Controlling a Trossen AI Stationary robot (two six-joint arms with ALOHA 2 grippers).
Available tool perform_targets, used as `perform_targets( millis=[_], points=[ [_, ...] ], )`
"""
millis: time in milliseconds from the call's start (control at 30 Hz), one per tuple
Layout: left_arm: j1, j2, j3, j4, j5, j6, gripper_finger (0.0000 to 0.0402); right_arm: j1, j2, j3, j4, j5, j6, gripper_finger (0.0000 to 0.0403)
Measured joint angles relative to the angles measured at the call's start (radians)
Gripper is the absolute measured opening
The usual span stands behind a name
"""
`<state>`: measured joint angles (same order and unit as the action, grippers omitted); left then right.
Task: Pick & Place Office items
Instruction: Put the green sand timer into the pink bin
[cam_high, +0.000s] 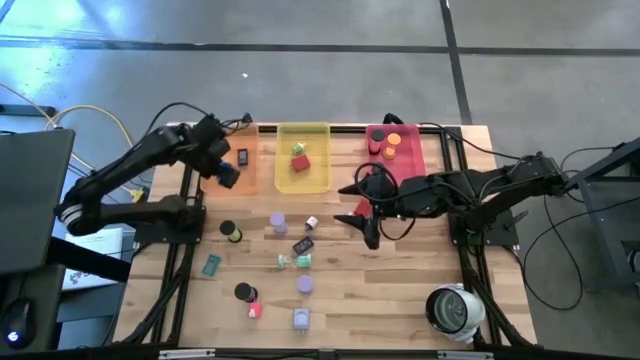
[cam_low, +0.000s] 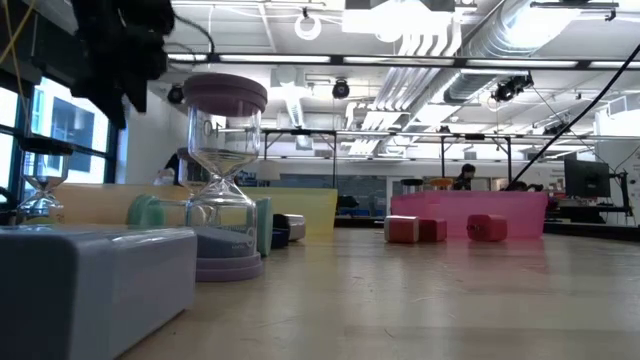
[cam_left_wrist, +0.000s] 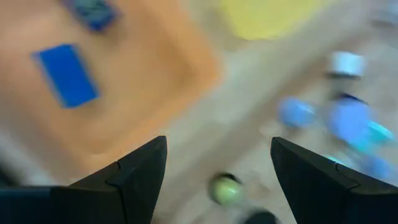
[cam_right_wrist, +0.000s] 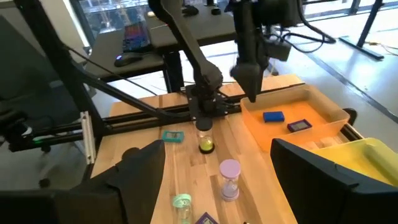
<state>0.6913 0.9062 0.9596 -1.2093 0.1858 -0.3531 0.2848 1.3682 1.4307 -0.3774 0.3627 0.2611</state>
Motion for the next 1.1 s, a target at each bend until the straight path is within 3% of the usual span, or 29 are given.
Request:
perform_targets(
  millis=[133, 300, 700, 833, 1000, 1100],
  points=[
    [-0.126, -0.070, 0.001, 0.001, 0.103, -0.028, 0.0280, 0.000, 0.000, 0.000, 0.000, -0.025, -0.001, 0.0281],
    [-0.252, -0.094, 0.001, 0.001, 0.105, -0.186, 0.0280, 0.000, 0.000, 0.001, -0.011, -0.048, 0.001, 0.0281],
    [-0.496, -0.095, 0.001, -0.006, 0.224, -0.435, 0.0280, 0.001, 0.000, 0.001, -0.029, -0.105, 0.050, 0.0281],
    [-0.572, -0.095, 0.001, -0.025, 0.255, -0.595, 0.0280, 0.002, 0.000, 0.001, -0.047, -0.129, 0.057, 0.0281],
    [-0.660, -0.095, 0.001, -0.070, 0.253, -0.729, 0.0280, 0.005, 0.011, 0.001, -0.070, -0.158, 0.057, 0.0281],
    [-0.712, -0.093, 0.001, -0.070, 0.195, -0.769, 0.0280, 0.014, 0.031, 0.001, -0.067, -0.163, 0.057, 0.0281]
  ],
)
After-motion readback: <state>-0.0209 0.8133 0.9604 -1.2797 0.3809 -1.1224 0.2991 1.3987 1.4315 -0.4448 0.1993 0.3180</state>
